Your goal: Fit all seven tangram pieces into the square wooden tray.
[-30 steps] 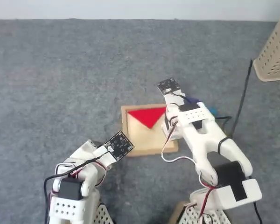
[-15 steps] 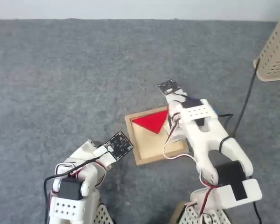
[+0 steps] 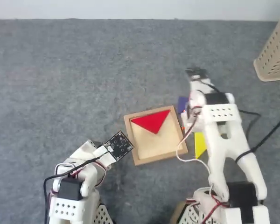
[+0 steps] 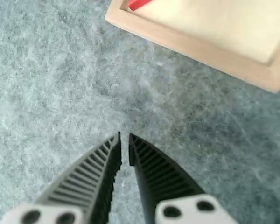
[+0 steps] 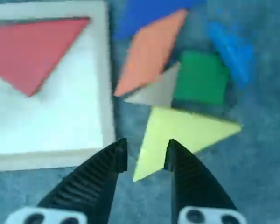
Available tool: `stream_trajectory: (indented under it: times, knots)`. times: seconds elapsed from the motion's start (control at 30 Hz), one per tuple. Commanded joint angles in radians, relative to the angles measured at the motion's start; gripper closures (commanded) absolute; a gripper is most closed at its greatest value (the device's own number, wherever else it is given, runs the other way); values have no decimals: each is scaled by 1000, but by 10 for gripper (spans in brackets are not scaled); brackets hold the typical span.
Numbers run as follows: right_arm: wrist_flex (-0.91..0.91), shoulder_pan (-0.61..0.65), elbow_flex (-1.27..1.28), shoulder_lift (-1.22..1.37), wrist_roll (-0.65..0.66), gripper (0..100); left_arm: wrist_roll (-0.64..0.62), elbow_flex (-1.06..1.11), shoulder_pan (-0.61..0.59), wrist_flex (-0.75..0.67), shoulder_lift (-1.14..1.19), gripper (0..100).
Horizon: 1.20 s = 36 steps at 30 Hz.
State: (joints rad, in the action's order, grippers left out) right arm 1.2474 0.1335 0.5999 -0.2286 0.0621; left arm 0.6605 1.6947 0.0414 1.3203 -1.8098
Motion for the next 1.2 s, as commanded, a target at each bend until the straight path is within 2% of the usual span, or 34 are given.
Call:
stream_trajectory:
  times: [0.0,0.23,0.37,0.57,0.67,0.87,1.03,1.17]
  knots:
    - [-45,-45,40,45,-91,859,11,-10,-3,5,-17,973]
    - [-162,-45,32,203,-229,844,11,-10,-3,5,-17,973]
    - [-160,-48,9,222,-233,787,11,-10,-2,5,-17,973]
    - [-159,-44,-2,147,-241,786,11,-10,0,5,-17,973]
    - [-168,-50,-2,139,-292,785,11,-10,0,5,-17,973]
    - [-202,-58,-2,225,-288,782,11,-10,0,5,-17,973]
    - [-214,-137,-18,297,-285,782,11,-10,0,5,-17,973]
    - [-214,-148,-17,325,-284,782,11,-10,0,5,-17,973]
